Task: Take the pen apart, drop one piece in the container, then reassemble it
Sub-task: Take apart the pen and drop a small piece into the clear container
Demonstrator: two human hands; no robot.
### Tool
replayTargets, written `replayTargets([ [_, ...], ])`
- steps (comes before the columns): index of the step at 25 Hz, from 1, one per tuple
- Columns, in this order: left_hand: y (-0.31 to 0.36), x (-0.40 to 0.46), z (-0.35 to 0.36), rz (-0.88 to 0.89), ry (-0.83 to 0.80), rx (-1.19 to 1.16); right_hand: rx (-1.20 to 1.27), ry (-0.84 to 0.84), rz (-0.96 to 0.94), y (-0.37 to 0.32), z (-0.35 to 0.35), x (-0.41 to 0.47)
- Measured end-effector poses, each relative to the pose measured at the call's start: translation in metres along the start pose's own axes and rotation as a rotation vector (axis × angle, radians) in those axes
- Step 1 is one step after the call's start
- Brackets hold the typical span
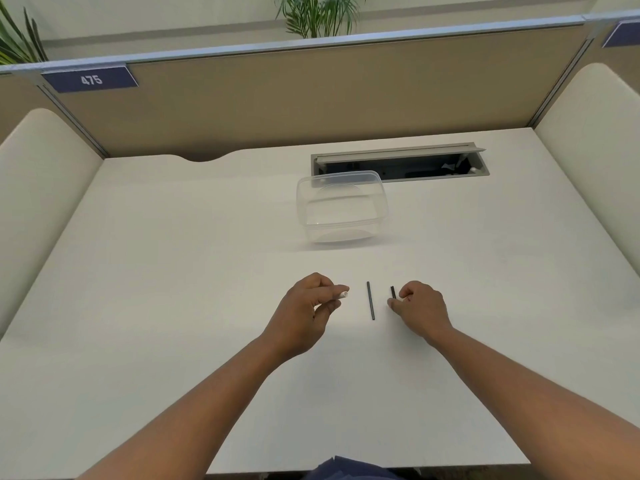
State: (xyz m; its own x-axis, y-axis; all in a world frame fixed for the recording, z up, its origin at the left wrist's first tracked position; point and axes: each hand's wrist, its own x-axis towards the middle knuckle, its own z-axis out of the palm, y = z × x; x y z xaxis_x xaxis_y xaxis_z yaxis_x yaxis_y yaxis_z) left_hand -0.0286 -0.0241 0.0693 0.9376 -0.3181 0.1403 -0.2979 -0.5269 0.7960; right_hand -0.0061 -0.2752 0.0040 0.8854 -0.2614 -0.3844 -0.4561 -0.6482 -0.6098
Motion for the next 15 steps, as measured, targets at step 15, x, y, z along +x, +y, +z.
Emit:
replayTargets([
  [15,0.028,0.005,0.010,-0.211,0.279,-0.423,1.125,-0.560,0.285,-0.079,0.008,-0.076],
])
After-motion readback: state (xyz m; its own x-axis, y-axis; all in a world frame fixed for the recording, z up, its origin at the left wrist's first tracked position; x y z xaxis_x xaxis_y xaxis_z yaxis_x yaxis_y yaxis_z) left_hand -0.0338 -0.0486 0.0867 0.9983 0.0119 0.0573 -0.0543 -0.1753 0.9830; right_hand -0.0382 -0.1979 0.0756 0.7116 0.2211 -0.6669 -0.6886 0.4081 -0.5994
